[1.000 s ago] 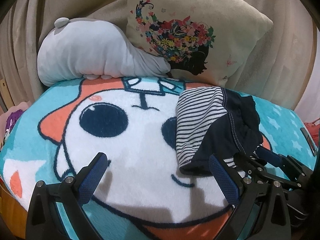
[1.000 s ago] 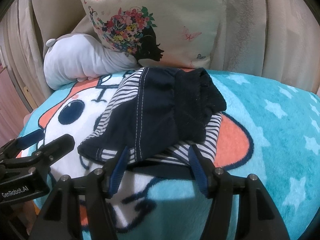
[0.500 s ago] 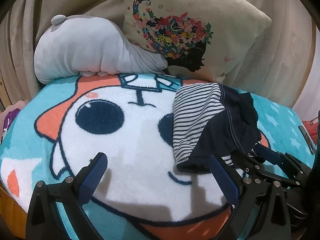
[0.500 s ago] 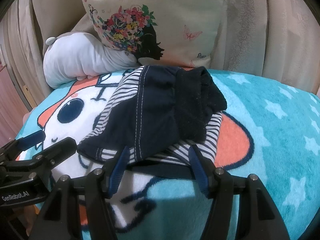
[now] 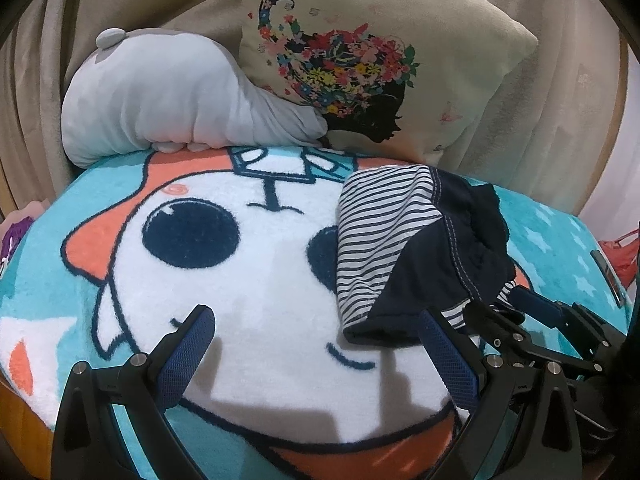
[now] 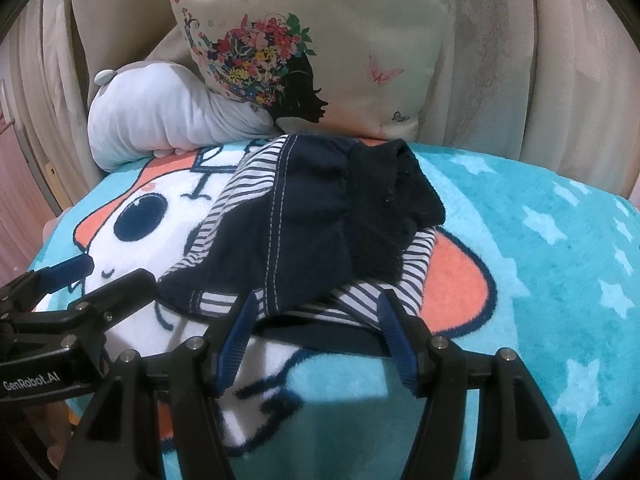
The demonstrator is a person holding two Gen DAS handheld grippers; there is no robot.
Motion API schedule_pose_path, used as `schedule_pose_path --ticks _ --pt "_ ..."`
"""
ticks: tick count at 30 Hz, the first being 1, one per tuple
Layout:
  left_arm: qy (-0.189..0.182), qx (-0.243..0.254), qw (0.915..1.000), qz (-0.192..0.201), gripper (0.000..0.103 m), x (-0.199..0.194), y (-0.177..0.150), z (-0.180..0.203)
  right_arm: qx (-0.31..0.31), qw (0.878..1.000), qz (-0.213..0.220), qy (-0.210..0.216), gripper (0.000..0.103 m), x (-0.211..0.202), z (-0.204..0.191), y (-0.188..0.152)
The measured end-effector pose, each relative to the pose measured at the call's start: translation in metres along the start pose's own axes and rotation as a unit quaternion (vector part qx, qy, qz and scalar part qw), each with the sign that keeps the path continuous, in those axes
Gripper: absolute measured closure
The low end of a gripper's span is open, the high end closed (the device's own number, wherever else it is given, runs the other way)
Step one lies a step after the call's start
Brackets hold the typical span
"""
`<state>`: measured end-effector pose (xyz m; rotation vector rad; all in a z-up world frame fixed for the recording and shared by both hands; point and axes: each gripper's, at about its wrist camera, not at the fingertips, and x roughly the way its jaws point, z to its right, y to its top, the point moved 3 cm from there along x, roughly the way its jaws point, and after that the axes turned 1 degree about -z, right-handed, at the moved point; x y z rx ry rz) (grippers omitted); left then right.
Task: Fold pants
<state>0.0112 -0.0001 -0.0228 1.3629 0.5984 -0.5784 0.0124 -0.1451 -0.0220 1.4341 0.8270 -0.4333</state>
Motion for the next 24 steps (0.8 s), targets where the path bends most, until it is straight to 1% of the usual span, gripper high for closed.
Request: schedule_pose_path --ticks 3,6,24 --pt "0.0 0.004 1.0 0.0 0.001 0.0 -0.001 0.003 0.002 1.0 0.003 -0.002 0.041 -0.002 0.004 0.001" --pt "-0.003 0.006 1.0 -0.001 0.001 0.0 -0.001 0.004 0.008 1.0 0.005 -0.001 0.038 -0.005 0.01 0.002" --pt "-0.008 0.004 1.0 -0.002 0.001 0.002 -0.003 0.006 -0.009 1.0 0.01 0.002 0.038 -0.015 0.011 -0.002"
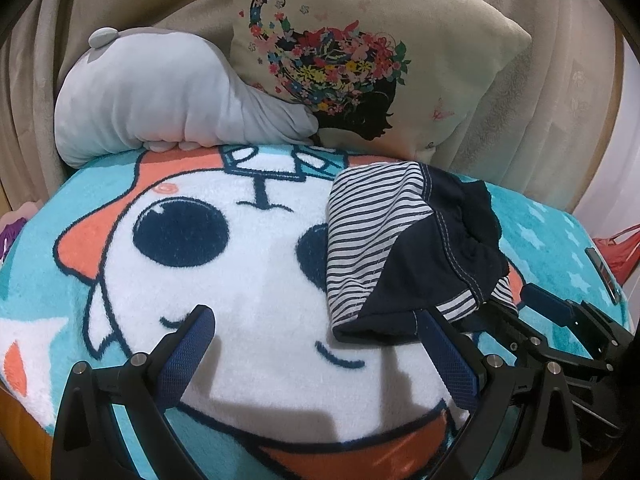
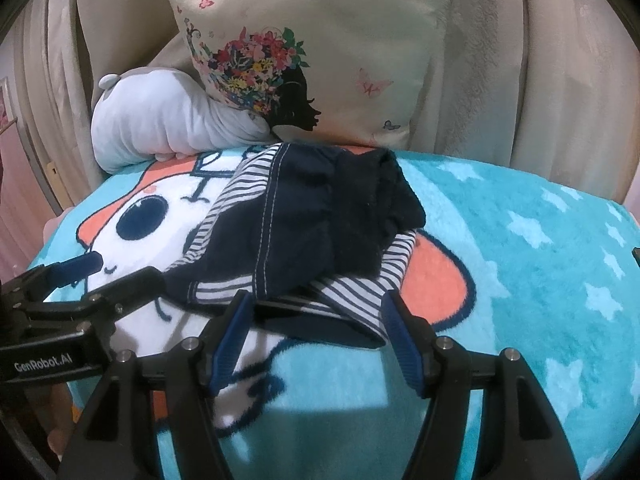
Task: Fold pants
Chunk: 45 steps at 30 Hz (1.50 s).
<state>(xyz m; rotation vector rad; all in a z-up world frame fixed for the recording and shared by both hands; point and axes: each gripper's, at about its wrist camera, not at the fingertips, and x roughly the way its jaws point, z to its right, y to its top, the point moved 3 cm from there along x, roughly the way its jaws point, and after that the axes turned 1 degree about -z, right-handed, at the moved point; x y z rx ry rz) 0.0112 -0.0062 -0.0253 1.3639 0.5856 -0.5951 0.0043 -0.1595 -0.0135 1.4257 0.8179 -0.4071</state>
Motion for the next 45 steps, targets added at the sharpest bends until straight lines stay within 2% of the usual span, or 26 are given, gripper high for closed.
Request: schedule_pose_path --ticks 3,7,21,45 --pt "0.004 0.001 1.0 0.009 0.001 -0.0028 0.0004 0.0009 0.002 1.0 0.004 -0.001 0.038 -0.0016 0.0024 0.0002" --pt "-0.014 -0.003 0.9999 0.01 0.001 -0.0043 0.0006 0.0021 0.007 1.0 0.008 -0.003 0.038 -0.0035 0.0054 0.0003" --pt "0.001 0.003 1.0 0.009 0.001 -0.0042 -0.0025 0.0039 0.001 1.0 0.009 -0.012 0.038 -0.0037 0.004 -0.0021" --pt "-0.002 0.003 1.0 -0.005 0.001 0.0019 -0.0054 0.0063 -0.002 1.0 0.004 -0.015 0.038 0.0003 0.0076 -0.002"
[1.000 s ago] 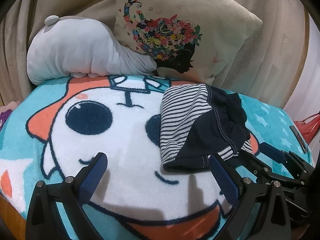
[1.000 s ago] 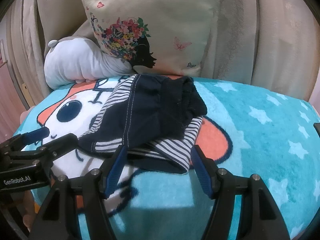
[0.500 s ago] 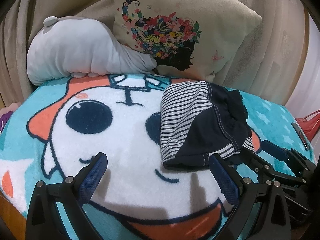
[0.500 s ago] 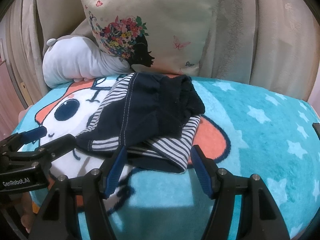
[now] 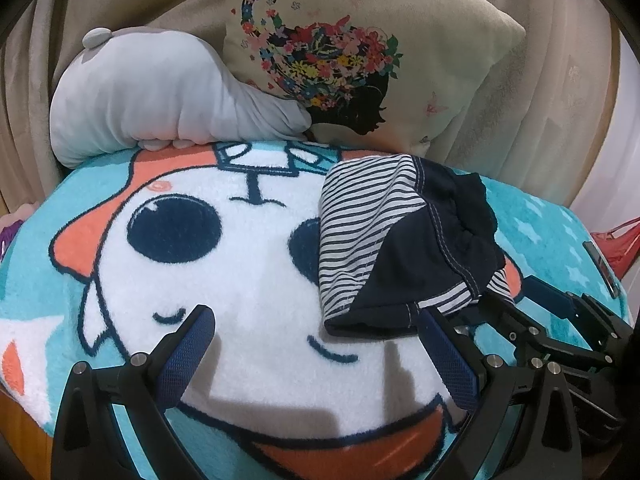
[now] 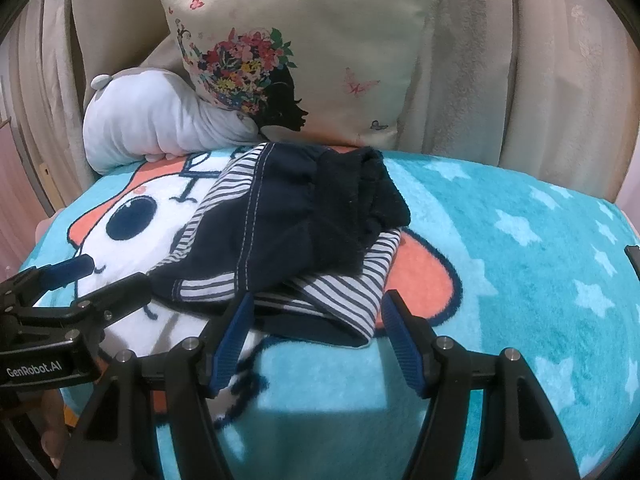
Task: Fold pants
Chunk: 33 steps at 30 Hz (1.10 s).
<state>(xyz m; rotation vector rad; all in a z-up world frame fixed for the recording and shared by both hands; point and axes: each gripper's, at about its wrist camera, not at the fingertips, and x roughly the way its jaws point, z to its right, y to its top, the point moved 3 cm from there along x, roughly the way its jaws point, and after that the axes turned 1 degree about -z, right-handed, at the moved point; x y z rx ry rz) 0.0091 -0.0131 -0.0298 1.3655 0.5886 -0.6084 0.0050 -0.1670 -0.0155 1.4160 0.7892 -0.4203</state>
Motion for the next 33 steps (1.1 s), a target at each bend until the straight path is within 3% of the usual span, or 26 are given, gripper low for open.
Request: schedule_pose_path --ticks 33 --pt "-0.001 -0.001 1.0 -0.007 0.001 0.0039 -0.0022 0.0009 -0.005 1.0 -0.003 0.002 0.038 0.0023 -0.0058 -0.0012"
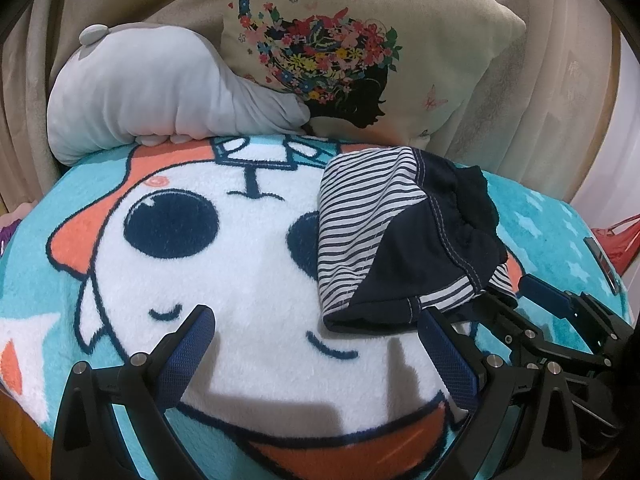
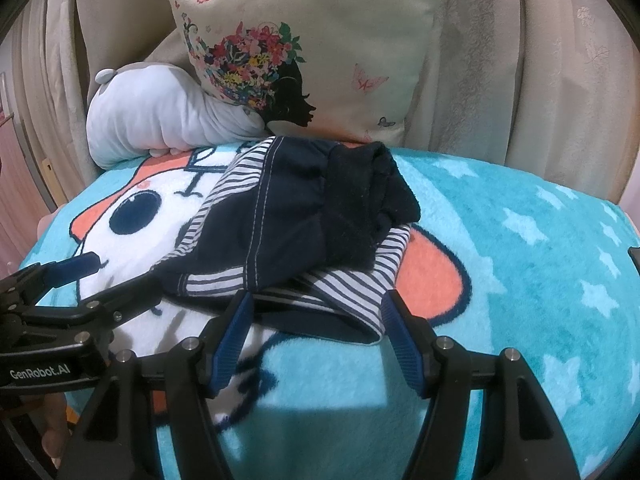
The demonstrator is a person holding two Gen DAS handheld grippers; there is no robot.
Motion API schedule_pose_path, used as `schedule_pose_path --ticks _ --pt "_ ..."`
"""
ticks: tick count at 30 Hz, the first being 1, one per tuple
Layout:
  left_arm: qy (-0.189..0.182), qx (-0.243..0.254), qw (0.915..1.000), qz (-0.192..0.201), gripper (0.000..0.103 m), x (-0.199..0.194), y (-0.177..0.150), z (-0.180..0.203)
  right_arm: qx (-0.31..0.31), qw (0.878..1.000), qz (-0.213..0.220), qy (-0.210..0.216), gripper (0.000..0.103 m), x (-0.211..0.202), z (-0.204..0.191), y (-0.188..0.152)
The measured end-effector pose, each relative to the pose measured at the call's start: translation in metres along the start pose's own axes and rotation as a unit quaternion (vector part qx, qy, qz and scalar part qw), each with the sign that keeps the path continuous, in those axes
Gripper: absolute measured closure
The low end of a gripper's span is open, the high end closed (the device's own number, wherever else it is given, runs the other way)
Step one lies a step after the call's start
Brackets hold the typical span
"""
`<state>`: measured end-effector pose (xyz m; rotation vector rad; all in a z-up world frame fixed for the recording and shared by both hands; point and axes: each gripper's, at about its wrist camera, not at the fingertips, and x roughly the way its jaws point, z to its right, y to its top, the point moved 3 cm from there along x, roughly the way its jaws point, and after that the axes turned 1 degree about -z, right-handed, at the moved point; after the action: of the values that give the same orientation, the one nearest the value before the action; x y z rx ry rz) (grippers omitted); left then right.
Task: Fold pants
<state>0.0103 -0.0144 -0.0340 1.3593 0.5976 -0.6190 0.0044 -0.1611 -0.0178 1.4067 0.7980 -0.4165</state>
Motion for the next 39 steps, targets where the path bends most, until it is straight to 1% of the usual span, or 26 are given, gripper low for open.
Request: schedule_pose_path --ticks 9,11,16,22,26,39 --pt "0.004 0.002 1.0 0.005 0.001 -0.002 0.001 -0.003 0.0 1.0 0.0 -0.002 0.038 0.001 0.0 -0.002" --pt "0.009 0.002 0.9999 0.01 0.001 -0.004 0.002 -0.004 0.0 1.0 0.001 -0.002 0.038 0.0 0.001 -0.003" --pt "0.036 0.005 0.9988 0.032 0.001 -0.011 0.004 -0.007 -0.005 1.0 0.01 -0.011 0.038 -0.005 0.004 -0.001" --pt "0.061 0.014 0.9972 0.039 0.001 -0.013 0.006 -0.007 -0.004 1.0 0.014 -0.016 0.038 -0.008 0.009 0.0" --pt "0.069 0.019 0.9964 0.044 0.001 -0.015 0.006 -0.004 -0.001 1.0 0.015 -0.016 0.038 -0.009 0.014 0.001" --pt "0.071 0.035 0.9962 0.035 0.001 -0.012 0.005 0.007 0.002 1.0 0.012 -0.014 0.038 -0.008 0.019 -0.001"
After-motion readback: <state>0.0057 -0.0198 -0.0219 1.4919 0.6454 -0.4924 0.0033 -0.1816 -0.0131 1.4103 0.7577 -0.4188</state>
